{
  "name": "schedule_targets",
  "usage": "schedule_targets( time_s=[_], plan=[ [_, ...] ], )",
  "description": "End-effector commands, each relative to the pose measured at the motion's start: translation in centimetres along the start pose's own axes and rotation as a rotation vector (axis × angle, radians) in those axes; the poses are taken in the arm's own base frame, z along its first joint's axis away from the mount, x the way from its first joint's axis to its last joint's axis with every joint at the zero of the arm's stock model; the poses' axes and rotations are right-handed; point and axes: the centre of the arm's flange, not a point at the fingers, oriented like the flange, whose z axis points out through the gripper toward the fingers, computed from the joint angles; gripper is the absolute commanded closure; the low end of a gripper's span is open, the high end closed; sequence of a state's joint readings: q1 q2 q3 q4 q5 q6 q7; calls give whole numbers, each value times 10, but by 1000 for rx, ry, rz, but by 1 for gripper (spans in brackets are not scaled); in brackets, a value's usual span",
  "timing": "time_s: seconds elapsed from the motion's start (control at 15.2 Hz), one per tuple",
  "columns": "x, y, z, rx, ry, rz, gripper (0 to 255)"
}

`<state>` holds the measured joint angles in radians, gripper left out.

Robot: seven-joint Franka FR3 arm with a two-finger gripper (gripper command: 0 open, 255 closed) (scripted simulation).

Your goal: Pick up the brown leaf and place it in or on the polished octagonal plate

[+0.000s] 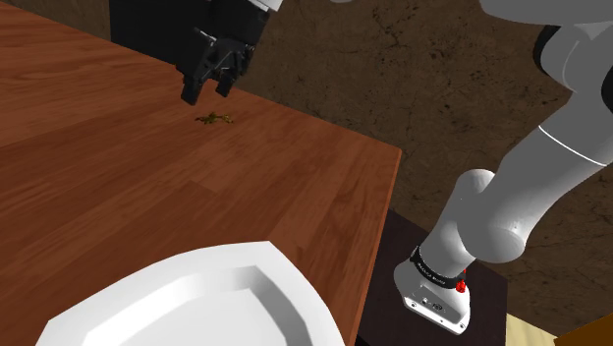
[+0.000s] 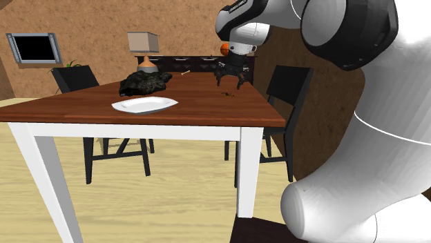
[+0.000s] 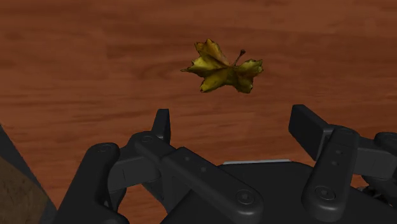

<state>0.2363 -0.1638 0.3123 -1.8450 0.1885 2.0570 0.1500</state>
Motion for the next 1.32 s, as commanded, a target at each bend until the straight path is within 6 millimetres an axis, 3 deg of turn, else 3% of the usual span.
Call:
schedule_targets(
  time_s=[0.0, 0.13, 0.66, 0.73, 1.25],
  plan=[
    [0, 0, 10, 0, 1, 0, 0],
    [0, 0, 23, 0, 1, 0, 0],
    [0, 0, 23, 0, 1, 0, 0],
    [0, 0, 23, 0, 1, 0, 255],
    [0, 0, 23, 0, 1, 0, 255]
  ],
)
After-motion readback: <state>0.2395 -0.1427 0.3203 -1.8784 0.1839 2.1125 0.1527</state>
